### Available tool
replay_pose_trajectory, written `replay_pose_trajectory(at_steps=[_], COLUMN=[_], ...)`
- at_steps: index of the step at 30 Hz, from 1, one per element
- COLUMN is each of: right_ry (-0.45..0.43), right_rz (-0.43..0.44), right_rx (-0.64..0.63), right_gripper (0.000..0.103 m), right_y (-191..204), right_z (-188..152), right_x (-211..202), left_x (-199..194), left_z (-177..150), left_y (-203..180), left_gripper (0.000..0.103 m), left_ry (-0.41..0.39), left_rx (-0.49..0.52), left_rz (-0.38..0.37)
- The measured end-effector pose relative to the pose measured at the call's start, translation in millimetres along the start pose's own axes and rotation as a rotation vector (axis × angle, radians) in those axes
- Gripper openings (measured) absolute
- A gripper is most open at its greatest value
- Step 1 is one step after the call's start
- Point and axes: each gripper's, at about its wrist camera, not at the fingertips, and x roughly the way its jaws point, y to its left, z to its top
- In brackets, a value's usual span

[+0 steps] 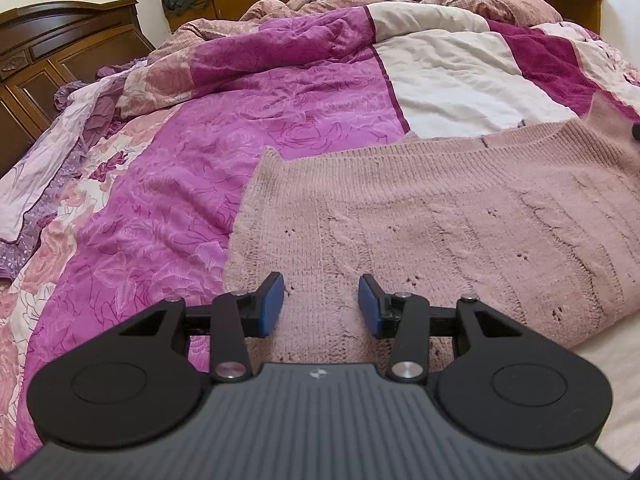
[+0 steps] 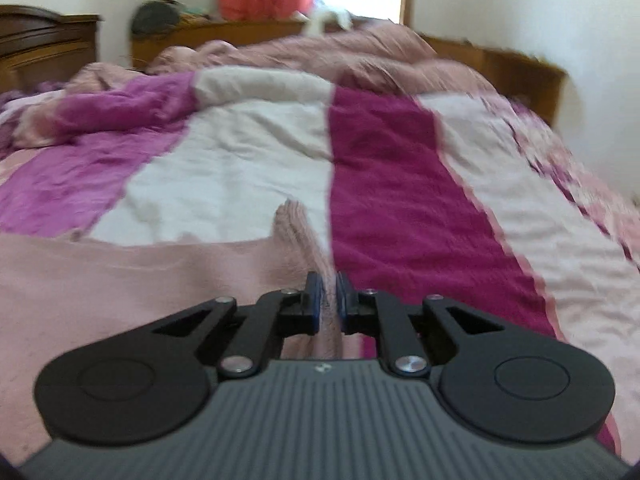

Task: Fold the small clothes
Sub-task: 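Grasp the folded cardigan edge with the right tool, smooth it, open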

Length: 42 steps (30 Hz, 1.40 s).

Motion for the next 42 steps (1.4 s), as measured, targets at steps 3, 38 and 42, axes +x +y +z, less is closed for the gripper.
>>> replay_pose_trajectory(at_steps=[3,38,42], right_ry=[0.016,0.038,0.068], right_rz=[-0.013,0.183,0.22], right_rx=[0.046,0.254,0.343], right_gripper=[0.013,0.06,0.06], right_y=[-9.4,-22.7,-39.1], right_z=[-4.9,-23.4,-35.7], right_x=[-2.8,-28.4,-44.0], left_x=[-0.2,-17.9,-28.3], left_z=[-0.3,0.4,-0.9], left_y=[-0.4,4.5,3.8], left_gripper=[0.05,0.053,0.053], left_ry=[-0.002,0.006,0.018], left_rx=[0.006,-0.046,-0.08], left_rz=[0.0,-0.007,-0.016])
